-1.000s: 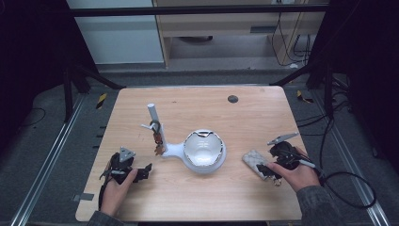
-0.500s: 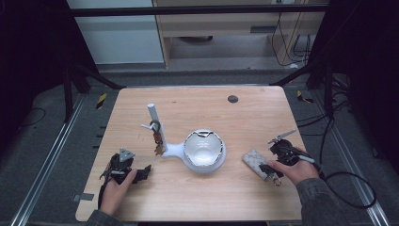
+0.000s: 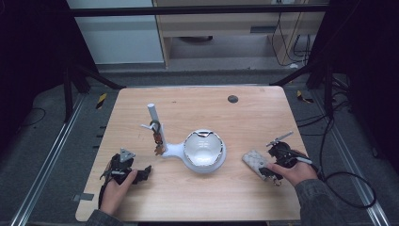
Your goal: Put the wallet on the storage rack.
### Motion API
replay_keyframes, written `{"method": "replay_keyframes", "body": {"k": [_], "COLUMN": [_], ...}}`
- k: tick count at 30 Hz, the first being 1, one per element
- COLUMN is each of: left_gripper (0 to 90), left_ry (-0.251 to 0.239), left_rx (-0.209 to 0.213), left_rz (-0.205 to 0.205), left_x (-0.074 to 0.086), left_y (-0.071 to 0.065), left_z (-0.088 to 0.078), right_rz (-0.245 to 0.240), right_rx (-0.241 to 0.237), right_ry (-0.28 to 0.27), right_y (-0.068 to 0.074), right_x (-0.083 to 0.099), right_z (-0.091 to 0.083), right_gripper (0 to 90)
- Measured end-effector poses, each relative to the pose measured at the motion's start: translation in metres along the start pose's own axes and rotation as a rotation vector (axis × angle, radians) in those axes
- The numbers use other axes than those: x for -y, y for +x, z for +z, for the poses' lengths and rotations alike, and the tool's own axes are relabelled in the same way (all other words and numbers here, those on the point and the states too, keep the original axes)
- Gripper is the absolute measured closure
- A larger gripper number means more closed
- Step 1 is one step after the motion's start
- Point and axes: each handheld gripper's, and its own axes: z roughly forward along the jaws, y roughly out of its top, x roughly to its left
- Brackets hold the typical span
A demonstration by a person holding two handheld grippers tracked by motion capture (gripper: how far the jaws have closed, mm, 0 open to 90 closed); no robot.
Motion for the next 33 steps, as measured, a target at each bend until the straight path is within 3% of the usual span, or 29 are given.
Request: {"method": "replay_keyframes", "body": {"k": [17, 21, 33], "left_gripper": [1.2, 1.2, 0.8], "left_ry": [0.003, 0.003, 0.003], "left_rx": [0.001, 0.001, 0.005], "left_rz": [0.005, 0.005, 0.006], "left_x": [0.000, 0.000, 0.000], "left_y": [0.000, 0.000, -0.001], "left_z": [0.000, 0.000, 0.001], "right_rz": [-0.018, -0.009, -0.046], "right_rx": [-0.008, -0.009, 0.001], "right_ry": [0.077, 0.091, 0.111], "right_y": [0.006, 0.007, 0.006], "right_x": [0.000, 0.001, -0.003], "right_z": [0.020, 0.024, 0.029], "right_gripper": [10.9, 12.6, 22.4]}}
